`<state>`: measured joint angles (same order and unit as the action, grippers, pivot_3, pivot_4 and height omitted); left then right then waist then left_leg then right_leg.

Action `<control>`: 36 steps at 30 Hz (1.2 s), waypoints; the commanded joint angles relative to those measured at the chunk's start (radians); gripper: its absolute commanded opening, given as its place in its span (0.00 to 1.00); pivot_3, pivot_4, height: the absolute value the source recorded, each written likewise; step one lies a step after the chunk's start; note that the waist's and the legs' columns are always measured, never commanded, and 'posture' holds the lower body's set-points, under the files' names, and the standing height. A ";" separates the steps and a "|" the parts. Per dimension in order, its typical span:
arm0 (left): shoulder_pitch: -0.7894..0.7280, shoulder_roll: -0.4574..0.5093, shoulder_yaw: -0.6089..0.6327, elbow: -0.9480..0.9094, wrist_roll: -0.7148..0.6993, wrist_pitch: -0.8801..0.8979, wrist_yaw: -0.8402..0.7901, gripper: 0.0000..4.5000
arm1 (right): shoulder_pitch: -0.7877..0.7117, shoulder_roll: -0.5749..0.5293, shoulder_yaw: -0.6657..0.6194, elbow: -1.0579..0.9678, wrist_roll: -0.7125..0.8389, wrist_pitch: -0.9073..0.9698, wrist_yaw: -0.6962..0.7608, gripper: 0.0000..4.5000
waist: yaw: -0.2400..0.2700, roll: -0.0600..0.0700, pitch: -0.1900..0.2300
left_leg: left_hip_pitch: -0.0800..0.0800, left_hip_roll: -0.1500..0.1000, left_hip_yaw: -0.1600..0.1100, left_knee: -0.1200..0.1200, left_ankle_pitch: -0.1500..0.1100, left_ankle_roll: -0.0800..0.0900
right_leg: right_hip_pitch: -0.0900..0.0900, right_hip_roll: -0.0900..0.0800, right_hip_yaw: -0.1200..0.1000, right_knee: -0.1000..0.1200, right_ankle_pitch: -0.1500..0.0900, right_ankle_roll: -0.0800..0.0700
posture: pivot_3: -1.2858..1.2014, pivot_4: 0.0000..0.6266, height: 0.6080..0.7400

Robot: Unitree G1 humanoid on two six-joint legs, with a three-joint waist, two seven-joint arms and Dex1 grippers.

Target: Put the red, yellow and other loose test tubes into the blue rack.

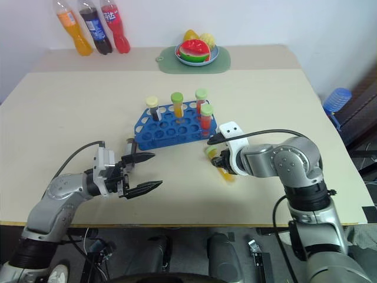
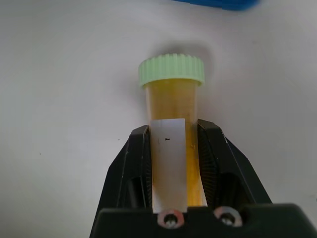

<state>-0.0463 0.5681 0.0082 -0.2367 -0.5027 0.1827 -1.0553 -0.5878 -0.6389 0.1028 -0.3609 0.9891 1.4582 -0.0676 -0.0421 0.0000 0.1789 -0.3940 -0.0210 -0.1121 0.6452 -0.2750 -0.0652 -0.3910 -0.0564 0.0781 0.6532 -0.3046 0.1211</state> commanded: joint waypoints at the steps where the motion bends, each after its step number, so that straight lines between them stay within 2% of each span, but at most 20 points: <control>1: 0.011 0.001 0.036 -0.028 -0.013 -0.006 0.024 1.00 | 0.079 -0.058 -0.061 -0.136 -0.080 -0.363 0.361 0.20 | 0.000 0.000 0.000 | 0.000 0.000 0.000 0.000 0.000 0.000 | 0.000 0.000 -0.001 -0.001 0.000 0.000 | 0.52 0.24 1.00; 4: 0.015 0.003 0.046 -0.026 -0.014 -0.006 0.033 1.00 | 0.144 -0.078 -0.051 -0.159 -0.221 -0.675 0.593 0.20 | -0.003 0.000 0.000 | 0.000 0.000 0.000 0.000 0.000 0.000 | 0.001 0.000 -0.001 -0.001 0.000 0.000 | 0.52 0.24 1.00; 7: 0.009 0.004 0.052 -0.017 -0.013 -0.007 0.042 1.00 | 0.157 0.004 -0.033 -0.116 -0.298 -0.884 0.695 0.20 | -0.004 -0.001 0.001 | 0.001 0.000 0.000 0.000 0.000 0.000 | 0.002 0.001 -0.001 -0.001 0.000 0.000 | 0.52 0.24 1.00; 10: 0.006 0.010 0.060 -0.012 -0.017 -0.005 0.040 1.00 | 0.148 0.115 -0.015 -0.055 -0.340 -1.024 0.754 0.20 | -0.002 -0.001 0.001 | 0.002 0.001 -0.001 0.000 0.000 0.000 | 0.002 0.002 -0.001 -0.001 0.000 0.000 | 0.52 0.24 1.00; 16: 0.012 0.025 0.092 -0.005 -0.026 0.007 0.043 1.00 | 0.088 0.426 0.018 0.186 -0.399 -1.258 0.791 0.20 | -0.003 -0.001 0.001 | 0.002 0.001 -0.003 0.000 0.000 0.000 | 0.001 0.001 -0.001 0.001 0.000 0.000 | 0.52 0.24 1.00; 21: 0.026 0.027 0.116 -0.020 -0.031 0.013 0.066 1.00 | 0.036 0.571 0.015 0.403 -0.488 -1.444 0.820 0.20 | -0.002 -0.001 0.001 | 0.002 0.001 -0.004 -0.001 0.000 0.000 | 0.000 0.000 -0.001 0.001 0.000 0.000 | 0.52 0.24 1.00; 29: 0.059 0.020 0.144 -0.053 -0.028 0.013 0.107 1.00 | -0.005 0.620 -0.013 0.725 -0.645 -1.741 0.820 0.20 | -0.003 -0.001 0.001 | 0.002 0.000 -0.003 -0.001 0.000 -0.001 | -0.001 0.000 0.000 0.002 0.000 0.000 | 0.52 0.24 1.00; 36: 0.081 0.009 0.148 -0.084 -0.025 0.014 0.139 1.00 | -0.047 0.638 -0.040 0.887 -0.721 -1.886 0.769 0.20 | -0.006 -0.001 0.001 | 0.002 0.000 -0.003 -0.001 0.001 -0.001 | -0.002 0.001 0.000 0.003 0.000 0.000 | 0.52 0.24 1.00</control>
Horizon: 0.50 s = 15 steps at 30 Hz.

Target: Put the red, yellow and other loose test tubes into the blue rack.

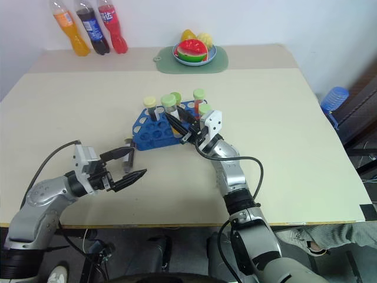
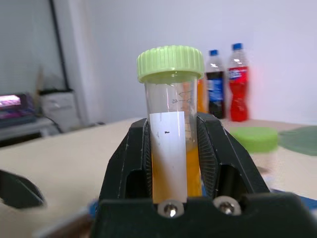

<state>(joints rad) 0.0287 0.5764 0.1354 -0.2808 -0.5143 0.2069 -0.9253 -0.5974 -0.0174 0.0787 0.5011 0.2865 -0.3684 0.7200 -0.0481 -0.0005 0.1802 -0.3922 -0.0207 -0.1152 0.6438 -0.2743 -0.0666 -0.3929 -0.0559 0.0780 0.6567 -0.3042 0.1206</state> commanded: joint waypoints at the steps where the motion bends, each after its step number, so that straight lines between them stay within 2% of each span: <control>1: 0.008 0.001 0.022 -0.041 -0.013 -0.011 0.011 1.00 | -0.043 0.020 -0.019 0.040 -0.020 -0.067 -0.020 0.20 | 0.000 0.000 0.000 | 0.000 0.000 0.000 0.000 0.000 0.000 | 0.000 0.000 0.000 0.000 0.000 0.000 | 0.52 0.24 1.00; 15: 0.027 0.005 0.037 -0.065 -0.014 -0.011 0.036 1.00 | -0.068 0.044 -0.022 0.251 -0.123 -0.210 -0.097 0.20 | -0.001 0.000 0.000 | 0.001 0.000 0.000 0.000 0.000 -0.001 | 0.000 0.000 0.000 0.003 0.000 0.000 | 0.52 0.24 1.00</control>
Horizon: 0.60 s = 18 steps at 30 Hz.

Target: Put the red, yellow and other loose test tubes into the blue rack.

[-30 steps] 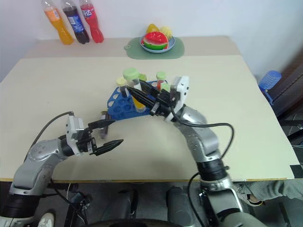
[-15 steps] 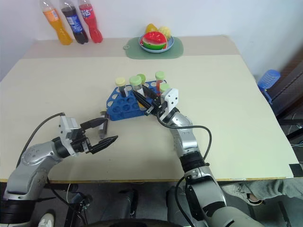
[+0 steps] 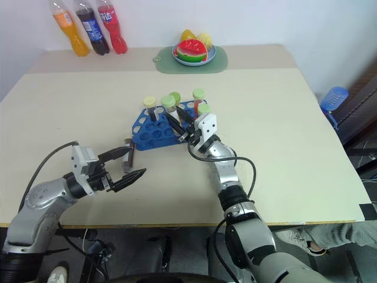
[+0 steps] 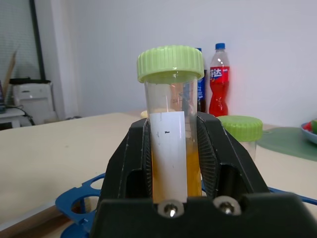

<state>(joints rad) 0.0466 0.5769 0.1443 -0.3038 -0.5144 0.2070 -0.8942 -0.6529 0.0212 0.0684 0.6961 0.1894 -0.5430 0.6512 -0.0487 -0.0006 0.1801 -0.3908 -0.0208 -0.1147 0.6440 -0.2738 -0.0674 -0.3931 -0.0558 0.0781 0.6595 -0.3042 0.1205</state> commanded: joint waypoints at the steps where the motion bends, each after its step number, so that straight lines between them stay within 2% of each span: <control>1: 0.012 0.005 0.028 -0.046 -0.014 -0.010 0.007 1.00 | -0.020 0.005 -0.017 0.080 -0.032 -0.049 -0.044 0.20 | -0.001 0.000 0.000 | 0.000 0.000 0.000 0.000 0.000 0.000 | 0.000 0.000 0.000 0.001 0.000 0.000 | 0.52 0.24 1.00; 7: 0.027 0.003 0.030 -0.062 -0.017 -0.007 0.020 1.00 | -0.048 -0.004 -0.034 0.155 -0.056 -0.094 -0.093 0.20 | -0.001 0.000 0.000 | 0.002 0.000 0.000 0.001 0.001 -0.001 | 0.001 0.000 0.000 0.002 0.000 0.000 | 0.52 0.24 1.00; 13: 0.030 0.000 0.026 -0.065 -0.016 -0.006 0.030 1.00 | -0.022 0.013 -0.033 0.152 -0.024 -0.094 -0.042 0.20 | -0.002 0.000 0.000 | 0.001 0.000 0.000 0.001 0.001 -0.001 | 0.001 0.000 0.000 0.003 0.000 0.000 | 0.52 0.24 1.00; 18: 0.028 -0.006 0.022 -0.067 -0.019 -0.002 0.038 1.00 | 0.007 0.030 -0.022 0.094 -0.001 -0.084 0.015 0.73 | -0.006 0.000 0.000 | 0.001 0.000 0.000 0.001 0.001 -0.001 | 0.001 0.000 0.000 0.003 0.000 0.000 | 0.52 0.24 1.00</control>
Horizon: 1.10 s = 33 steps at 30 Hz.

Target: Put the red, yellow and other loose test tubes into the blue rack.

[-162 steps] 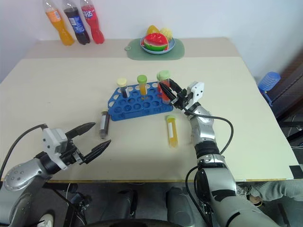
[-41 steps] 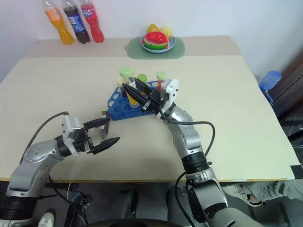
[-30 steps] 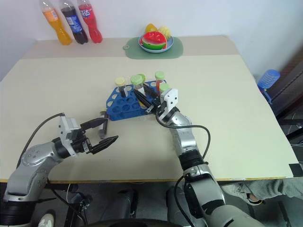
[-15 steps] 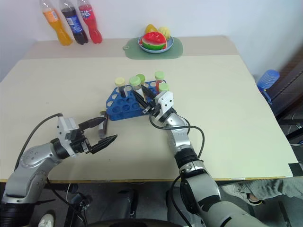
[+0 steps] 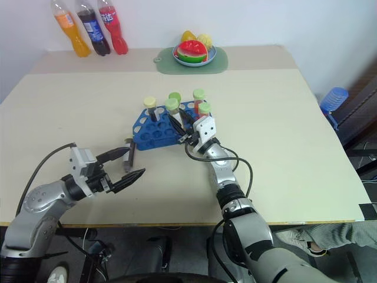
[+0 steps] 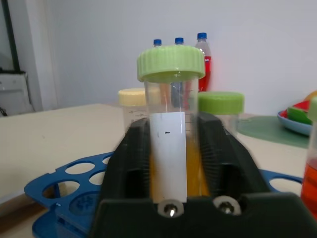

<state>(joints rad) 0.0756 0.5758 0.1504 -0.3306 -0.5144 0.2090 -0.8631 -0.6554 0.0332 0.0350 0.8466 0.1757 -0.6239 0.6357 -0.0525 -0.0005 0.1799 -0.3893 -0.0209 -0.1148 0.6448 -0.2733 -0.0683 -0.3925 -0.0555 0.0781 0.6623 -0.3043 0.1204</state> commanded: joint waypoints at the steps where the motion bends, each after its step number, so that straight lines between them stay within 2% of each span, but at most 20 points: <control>1: 0.000 -0.007 0.014 -0.041 -0.016 -0.004 0.012 1.00 | 0.016 0.015 0.021 -0.077 -0.003 -0.011 0.026 0.84 | -0.005 0.000 0.000 | 0.000 0.000 0.000 0.000 0.000 0.000 | 0.000 0.000 0.000 0.000 0.000 0.000 | 0.52 0.24 1.00; 2: 0.001 -0.009 0.012 -0.042 -0.014 -0.004 0.016 1.00 | 0.022 0.012 0.026 -0.092 -0.013 -0.016 0.022 0.96 | -0.008 0.000 0.000 | 0.000 0.000 0.000 0.000 0.000 0.000 | 0.000 0.000 0.000 0.000 0.000 0.000 | 0.52 0.24 1.00; 3: 0.001 -0.016 0.011 -0.043 -0.010 0.000 0.029 1.00 | 0.034 -0.004 0.040 -0.123 -0.049 -0.025 0.003 0.99 | -0.010 0.000 0.000 | 0.000 0.000 0.000 0.000 0.000 0.000 | 0.000 0.000 0.000 0.000 0.000 0.000 | 0.52 0.24 1.00; 6: -0.001 -0.043 0.021 -0.057 -0.009 0.019 0.092 1.00 | 0.096 -0.056 0.079 -0.268 -0.061 0.009 0.047 0.99 | -0.010 0.000 0.000 | 0.000 0.000 -0.001 0.000 0.000 0.000 | 0.000 0.000 0.000 0.000 0.000 0.000 | 0.52 0.24 1.00; 9: -0.009 -0.085 0.067 -0.096 -0.077 0.111 0.210 1.00 | 0.188 -0.153 0.115 -0.476 -0.025 0.124 0.134 0.99 | -0.005 0.000 0.000 | 0.000 0.000 -0.001 0.000 0.000 0.000 | 0.000 -0.001 0.000 0.000 0.000 0.000 | 0.52 0.24 1.00; 12: -0.025 -0.089 0.102 -0.167 -0.066 0.343 0.444 1.00 | 0.314 -0.339 0.132 -0.720 0.065 0.309 0.281 0.99 | 0.007 0.000 0.000 | -0.001 0.000 -0.001 0.001 0.000 0.000 | 0.000 -0.002 0.000 0.000 0.000 0.000 | 0.52 0.24 1.00; 15: -0.049 -0.086 0.123 -0.243 -0.061 0.528 0.611 1.00 | 0.393 -0.482 0.114 -0.867 0.122 0.418 0.361 0.99 | 0.008 -0.001 0.000 | -0.001 0.000 -0.001 0.002 0.000 0.000 | 0.001 -0.001 0.000 0.000 0.000 0.001 | 0.52 0.24 1.00; 19: -0.169 -0.145 0.173 -0.306 -0.178 0.857 0.814 1.00 | 0.435 -0.646 0.049 -0.996 0.226 0.531 0.466 0.99 | 0.010 -0.001 0.001 | 0.000 0.000 -0.001 0.002 0.000 0.000 | 0.002 -0.001 0.000 0.000 0.000 0.000 | 0.52 0.24 1.00; 23: -0.322 -0.244 0.256 -0.304 -0.214 1.126 0.964 1.00 | 0.403 -0.677 0.048 -1.086 0.280 0.610 0.479 0.99 | 0.007 -0.005 0.000 | 0.000 -0.001 -0.001 0.004 0.000 0.000 | 0.003 0.000 -0.001 0.000 0.000 0.001 | 0.52 0.24 1.00; 27: -0.480 -0.368 0.295 -0.234 -0.179 1.382 1.071 1.00 | 0.386 -0.673 0.078 -1.096 0.270 0.608 0.524 0.99 | 0.012 -0.007 0.000 | 0.000 -0.001 -0.001 0.004 0.000 0.000 | 0.003 0.000 -0.002 0.000 0.000 0.001 | 0.52 0.24 1.00; 33: -0.551 -0.380 0.276 -0.128 -0.209 1.405 1.206 1.00 | 0.359 -0.643 0.092 -1.089 0.262 0.599 0.535 0.99 | 0.011 -0.010 0.001 | -0.001 -0.001 -0.001 0.003 0.000 -0.001 | 0.002 0.000 -0.002 0.000 0.000 0.001 | 0.52 0.24 1.00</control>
<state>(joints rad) -0.4540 0.1904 0.4194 -0.4599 -0.7091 1.6059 0.3076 -0.2770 -0.6221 0.1290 -0.2187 0.4332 -0.0078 1.1692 -0.0418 -0.0103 0.1812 -0.3900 -0.0221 -0.1161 0.6482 -0.2727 -0.0694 -0.3905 -0.0559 0.0766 0.6621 -0.3045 0.1210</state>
